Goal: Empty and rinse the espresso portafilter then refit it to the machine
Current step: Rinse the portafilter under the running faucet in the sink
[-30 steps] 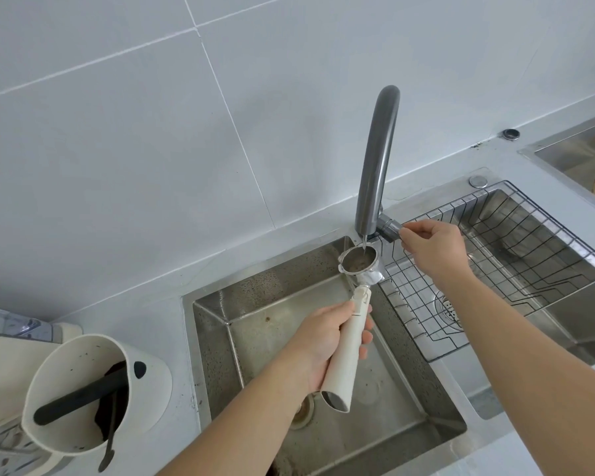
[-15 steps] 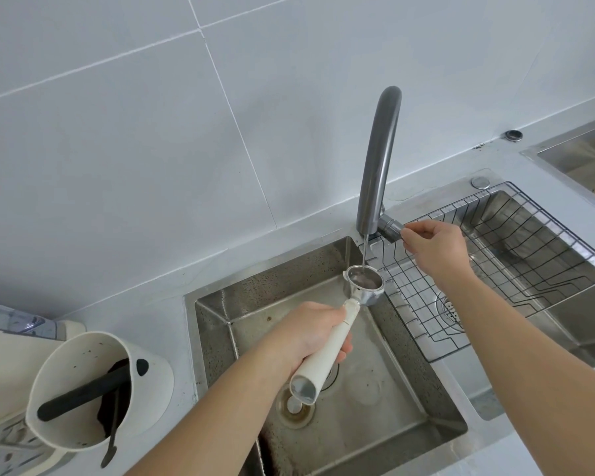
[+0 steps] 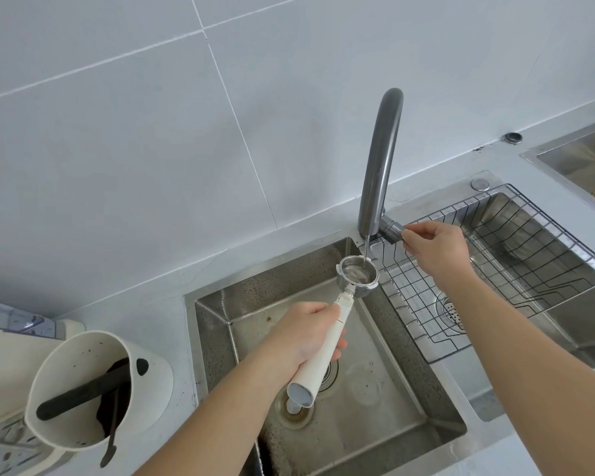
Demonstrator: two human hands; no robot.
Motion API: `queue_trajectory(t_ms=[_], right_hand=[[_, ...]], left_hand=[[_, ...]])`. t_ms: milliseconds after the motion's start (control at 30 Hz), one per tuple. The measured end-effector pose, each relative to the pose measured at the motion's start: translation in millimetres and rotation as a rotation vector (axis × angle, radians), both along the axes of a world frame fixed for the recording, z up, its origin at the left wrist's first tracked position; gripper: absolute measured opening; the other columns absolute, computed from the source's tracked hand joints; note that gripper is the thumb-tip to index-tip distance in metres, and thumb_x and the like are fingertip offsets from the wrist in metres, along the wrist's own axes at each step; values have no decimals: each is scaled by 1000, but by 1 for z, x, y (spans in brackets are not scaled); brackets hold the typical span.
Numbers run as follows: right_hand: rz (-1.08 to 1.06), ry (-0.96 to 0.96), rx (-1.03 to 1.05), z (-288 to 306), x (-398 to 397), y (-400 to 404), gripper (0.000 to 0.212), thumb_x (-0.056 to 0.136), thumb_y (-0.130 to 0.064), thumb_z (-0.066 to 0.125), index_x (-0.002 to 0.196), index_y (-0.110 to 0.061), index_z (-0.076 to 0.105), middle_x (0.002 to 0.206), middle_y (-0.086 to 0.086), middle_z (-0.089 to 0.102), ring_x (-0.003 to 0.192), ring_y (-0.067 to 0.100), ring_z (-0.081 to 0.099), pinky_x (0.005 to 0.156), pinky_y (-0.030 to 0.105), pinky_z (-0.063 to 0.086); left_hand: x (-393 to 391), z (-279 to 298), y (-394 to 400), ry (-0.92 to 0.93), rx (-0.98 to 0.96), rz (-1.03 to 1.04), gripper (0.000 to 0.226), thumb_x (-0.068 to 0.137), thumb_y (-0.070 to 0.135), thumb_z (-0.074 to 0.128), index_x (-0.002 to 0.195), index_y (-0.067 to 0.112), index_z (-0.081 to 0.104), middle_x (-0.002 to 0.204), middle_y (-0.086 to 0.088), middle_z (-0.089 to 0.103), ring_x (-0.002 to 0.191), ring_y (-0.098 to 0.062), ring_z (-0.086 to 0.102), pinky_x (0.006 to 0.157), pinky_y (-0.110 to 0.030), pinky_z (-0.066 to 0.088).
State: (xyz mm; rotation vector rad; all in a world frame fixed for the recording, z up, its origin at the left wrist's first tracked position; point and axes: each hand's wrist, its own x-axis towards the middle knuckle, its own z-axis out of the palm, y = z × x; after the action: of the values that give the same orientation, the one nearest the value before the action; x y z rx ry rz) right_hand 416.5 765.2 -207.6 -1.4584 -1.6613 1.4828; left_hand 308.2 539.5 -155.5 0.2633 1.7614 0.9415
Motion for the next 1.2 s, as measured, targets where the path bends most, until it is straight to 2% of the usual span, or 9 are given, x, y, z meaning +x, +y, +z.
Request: queue_trajectory(t_ms=[167, 433, 533, 700, 833, 1100, 1200], right_hand=[[-11, 13, -18, -1, 0, 1, 5, 89, -18, 71, 86, -22, 73, 79, 6, 73, 73, 23, 63, 61, 34, 48], [-12, 4, -29, -1, -1, 2, 4, 88, -18, 71, 87, -21, 73, 80, 6, 74, 73, 22, 63, 54, 30, 45], [-20, 4, -32, -3, -1, 2, 4, 88, -19, 71, 89, -21, 74, 81, 6, 75, 75, 22, 64, 59, 33, 47], [-35, 11, -34, -6, -2, 4, 4, 87, -18, 72, 87, -22, 74, 85, 7, 76, 78, 23, 67, 70, 39, 54], [-46, 17, -40, -9, -2, 5, 8, 87, -18, 72, 94, -17, 76, 88, 8, 77, 79, 23, 68, 85, 48, 59], [-51, 11, -36, -10, -2, 6, 8, 86, -17, 72, 92, -19, 76, 88, 8, 77, 79, 23, 68, 83, 47, 59], [-55, 14, -41, -11, -2, 6, 8, 86, -17, 73, 93, -19, 76, 88, 6, 77, 83, 27, 71, 85, 47, 59]], left_hand=[[-1, 3, -2, -7, 25, -4, 26, 96, 32, 54, 100, 10, 68, 71, -10, 70, 46, -16, 61, 50, -25, 50], [1, 4, -4, -31, 92, 41, 26, 96, 31, 55, 97, 8, 68, 70, -9, 68, 48, -18, 58, 50, -26, 49], [1, 5, -5, -27, 104, 50, 26, 96, 30, 55, 96, 7, 68, 71, -10, 67, 47, -17, 58, 48, -25, 48], [1, 2, -6, -28, 120, 60, 24, 96, 29, 57, 91, 9, 69, 69, -8, 69, 53, -21, 58, 54, -29, 50], [3, 2, -6, -37, 135, 76, 21, 95, 28, 57, 89, 12, 70, 66, -7, 69, 54, -23, 58, 55, -30, 48], [2, -2, -5, -80, 157, 106, 20, 94, 28, 60, 89, 12, 71, 69, -9, 70, 68, -29, 59, 66, -38, 48], [2, -3, -4, -145, 178, 154, 22, 93, 26, 61, 94, 7, 71, 73, -10, 70, 66, -28, 59, 62, -35, 49]])
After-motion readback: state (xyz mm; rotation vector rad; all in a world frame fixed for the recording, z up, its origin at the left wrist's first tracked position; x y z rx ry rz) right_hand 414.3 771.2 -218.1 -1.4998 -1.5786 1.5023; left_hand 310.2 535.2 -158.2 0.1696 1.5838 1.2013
